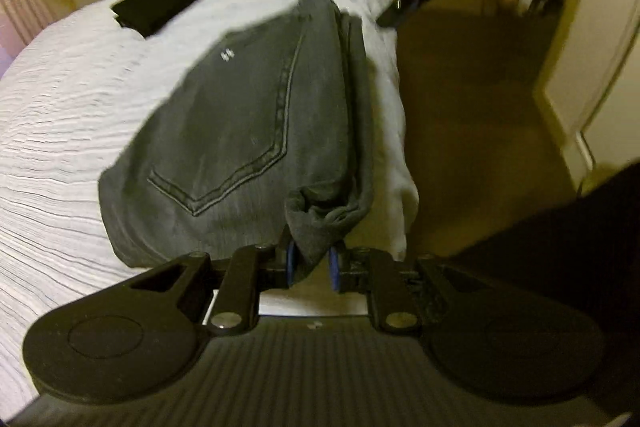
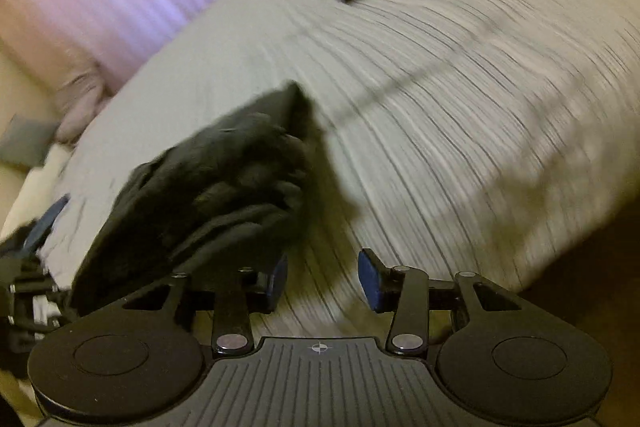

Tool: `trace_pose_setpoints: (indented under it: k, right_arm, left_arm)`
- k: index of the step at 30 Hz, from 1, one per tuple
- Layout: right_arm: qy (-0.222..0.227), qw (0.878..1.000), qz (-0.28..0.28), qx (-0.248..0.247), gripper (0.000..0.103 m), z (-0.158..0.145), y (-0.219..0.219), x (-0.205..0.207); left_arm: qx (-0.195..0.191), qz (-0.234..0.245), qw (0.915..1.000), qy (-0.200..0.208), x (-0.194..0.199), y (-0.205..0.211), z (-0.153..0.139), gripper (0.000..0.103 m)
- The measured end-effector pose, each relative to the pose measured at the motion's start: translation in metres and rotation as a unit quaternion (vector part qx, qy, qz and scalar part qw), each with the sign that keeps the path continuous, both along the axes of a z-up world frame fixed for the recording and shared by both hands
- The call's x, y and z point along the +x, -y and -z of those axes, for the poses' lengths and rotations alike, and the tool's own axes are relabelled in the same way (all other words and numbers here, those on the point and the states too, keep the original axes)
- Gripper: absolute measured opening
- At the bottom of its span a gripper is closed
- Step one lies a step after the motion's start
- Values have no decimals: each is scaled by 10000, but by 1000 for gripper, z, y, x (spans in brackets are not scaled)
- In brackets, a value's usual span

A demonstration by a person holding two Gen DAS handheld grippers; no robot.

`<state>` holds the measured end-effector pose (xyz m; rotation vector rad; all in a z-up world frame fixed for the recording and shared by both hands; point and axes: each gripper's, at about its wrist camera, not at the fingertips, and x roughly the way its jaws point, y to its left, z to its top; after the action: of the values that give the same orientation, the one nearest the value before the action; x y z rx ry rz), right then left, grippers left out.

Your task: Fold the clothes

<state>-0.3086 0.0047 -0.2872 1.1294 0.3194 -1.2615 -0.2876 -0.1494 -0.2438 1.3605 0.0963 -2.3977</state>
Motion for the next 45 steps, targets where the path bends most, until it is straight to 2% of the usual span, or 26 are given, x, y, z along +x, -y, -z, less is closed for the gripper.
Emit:
trace_pose_setpoints:
  k: [1,2,3,4,6,10,12,14,17,20,21,22,23,25,26,27,28,29,30,32,33,35,37,41,43,45]
  right_arm:
    - [88,9997,190,82,48,1,-7,-6]
    - [296,9987,404,90,72,1,-14,-14]
    - [499,9968,614,58,86,1,-21,-16]
    - [689,9943,810,-7,95,-2,-25,-20]
    - [1370,9832,1190,-194,95,-5,-33,-27]
    - [2764,9431,1828,-270,95,14,-16,-29]
    - [3411,9194,1955,-118,95,33,5,-25]
    - [3708,9069,1995,131,99,55,27,-23]
    - [3656,9117,1836,374,99,73,49,-20]
    - [3670,9122,1800,263,97,83,58,-23]
    - [3674,9124,1789,226,83,86,61,-25]
    - [3626,9139,1813,185,53,84,63,-27]
    - [3493,9183,1842,267,50,78,66,-29]
    - [3007,9432,1411,13,44,43,78,-24]
    - [2753,9539,1186,-122,43,24,84,-21]
    - [2281,9695,684,-572,43,-2,89,-14]
    - [1890,9765,198,-1019,43,-22,91,-7]
    - [1494,9777,-280,-1452,43,-42,94,0]
    - [1354,9782,-396,-1521,43,-40,95,-2]
    - [1158,9884,-76,-977,44,-8,101,-17]
    - [1214,9907,227,-571,45,11,103,-27]
    - [1507,9851,813,172,46,45,102,-47]
    - [1751,9797,956,193,46,54,102,-54]
    - [1741,9796,947,322,49,51,107,-59]
    - [1587,9817,999,334,59,47,111,-59]
    - [1227,9864,1061,247,64,32,104,-56]
  left_arm:
    - [75,28,9999,89,1,0,-1,16]
    - [130,55,9997,183,3,1,1,19]
    - [183,87,9994,269,6,-1,0,19]
    - [237,121,9990,354,10,-3,-1,19]
    - [295,38,9989,374,18,1,-7,19]
    - [344,-672,9971,40,33,16,-28,19]
    - [309,-978,9947,-65,26,33,-34,19]
    - [280,-1228,9919,-164,10,52,-34,19]
    - [234,-1278,9912,-259,-20,69,-30,19]
    - [215,-1053,9941,-136,-50,80,-20,19]
    - [213,-966,9951,-57,-59,81,-17,19]
    - [186,-872,9960,3,-66,82,-15,19]
    - [166,-804,9966,27,-69,81,-15,19]
    - [180,-718,9972,55,-76,78,-14,19]
    - [173,-665,9976,81,-77,75,-13,19]
    - [209,-636,9977,122,-80,73,-9,19]
    - [252,-612,9977,165,-82,71,-6,19]
    - [289,-585,9976,226,-85,71,-2,19]
    - [325,-559,9975,291,-88,70,2,20]
    - [349,-499,9974,390,-92,69,8,20]
    - [330,-464,9975,419,-94,68,9,20]
    - [298,-519,9973,423,-93,68,9,20]
    - [293,-761,9958,412,-85,72,9,20]
    - [269,-1319,9901,394,-62,77,7,22]
    - [229,-1700,9846,330,-44,85,1,25]
    - [216,-2136,9764,228,-28,100,-4,27]
